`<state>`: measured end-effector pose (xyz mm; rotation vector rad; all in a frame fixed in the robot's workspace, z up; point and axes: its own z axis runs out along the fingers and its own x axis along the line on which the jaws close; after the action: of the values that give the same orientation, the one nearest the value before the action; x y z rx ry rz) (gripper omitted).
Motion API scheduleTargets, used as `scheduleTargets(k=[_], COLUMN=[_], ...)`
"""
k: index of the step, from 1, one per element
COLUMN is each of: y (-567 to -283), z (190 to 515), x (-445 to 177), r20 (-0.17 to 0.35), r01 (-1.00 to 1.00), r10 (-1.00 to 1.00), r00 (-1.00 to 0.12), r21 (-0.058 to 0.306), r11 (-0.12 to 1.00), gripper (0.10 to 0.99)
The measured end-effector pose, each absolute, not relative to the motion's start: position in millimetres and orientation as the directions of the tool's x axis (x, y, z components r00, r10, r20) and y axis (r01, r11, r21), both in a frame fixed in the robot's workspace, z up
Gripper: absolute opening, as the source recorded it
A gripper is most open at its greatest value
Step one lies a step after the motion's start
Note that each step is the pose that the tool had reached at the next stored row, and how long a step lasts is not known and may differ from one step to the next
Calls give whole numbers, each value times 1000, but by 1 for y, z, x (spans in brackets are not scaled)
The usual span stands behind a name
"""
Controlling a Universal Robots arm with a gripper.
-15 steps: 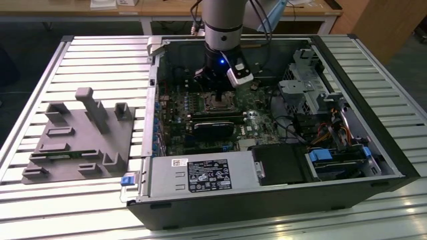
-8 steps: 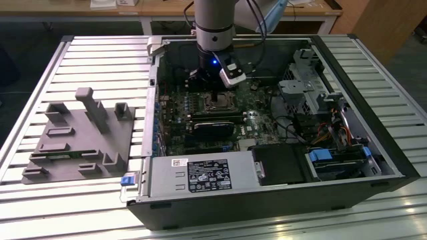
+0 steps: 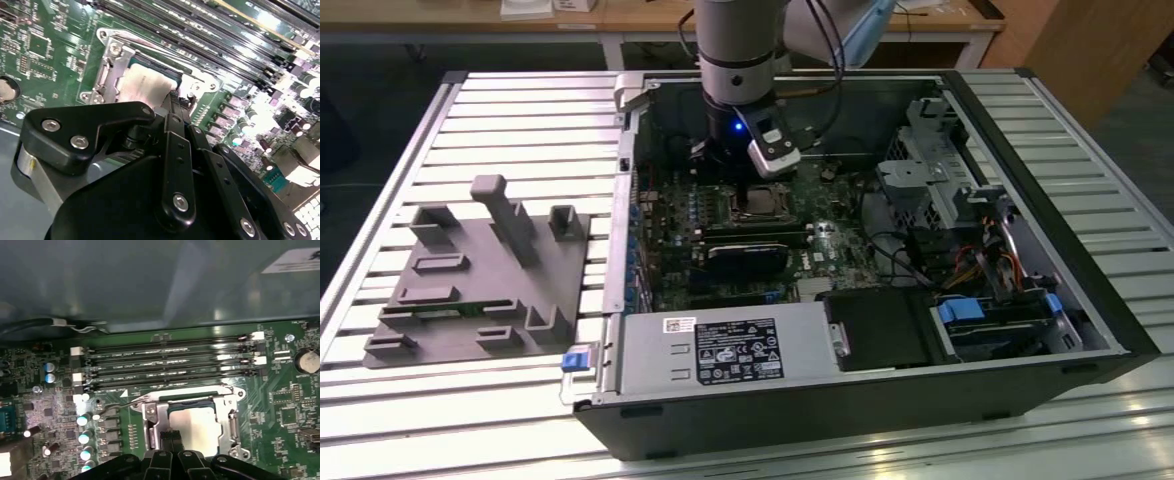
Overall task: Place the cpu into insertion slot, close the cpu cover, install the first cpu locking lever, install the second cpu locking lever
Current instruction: 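Close the cpu cover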
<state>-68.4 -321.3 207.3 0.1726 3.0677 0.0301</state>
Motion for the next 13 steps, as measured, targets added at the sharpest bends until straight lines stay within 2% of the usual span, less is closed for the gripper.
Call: scheduleTargets(k=[13], y=[-321], z=[199], x=[-74], r20=[-68], r01=[111], r10=[113], r00=[-991], r21=[23], r11=[993], gripper=[106])
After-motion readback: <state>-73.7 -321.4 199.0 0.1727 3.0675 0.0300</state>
